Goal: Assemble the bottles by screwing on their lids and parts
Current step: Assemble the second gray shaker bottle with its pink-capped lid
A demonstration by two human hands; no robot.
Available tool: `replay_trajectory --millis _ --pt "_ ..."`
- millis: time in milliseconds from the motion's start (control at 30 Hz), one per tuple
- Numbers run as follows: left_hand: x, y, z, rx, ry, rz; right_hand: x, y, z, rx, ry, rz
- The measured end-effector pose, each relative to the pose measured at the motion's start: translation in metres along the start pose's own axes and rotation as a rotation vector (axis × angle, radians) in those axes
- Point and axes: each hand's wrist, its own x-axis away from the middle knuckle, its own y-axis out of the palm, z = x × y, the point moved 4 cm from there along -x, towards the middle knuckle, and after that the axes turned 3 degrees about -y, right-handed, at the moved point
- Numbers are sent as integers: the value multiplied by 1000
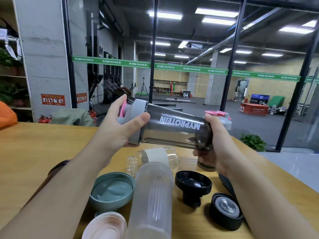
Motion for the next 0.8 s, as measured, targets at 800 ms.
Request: replay_trajectory --millis 800 --pt "4 13 -4 169 -82 -69 7 -5 -21 116 -423 92"
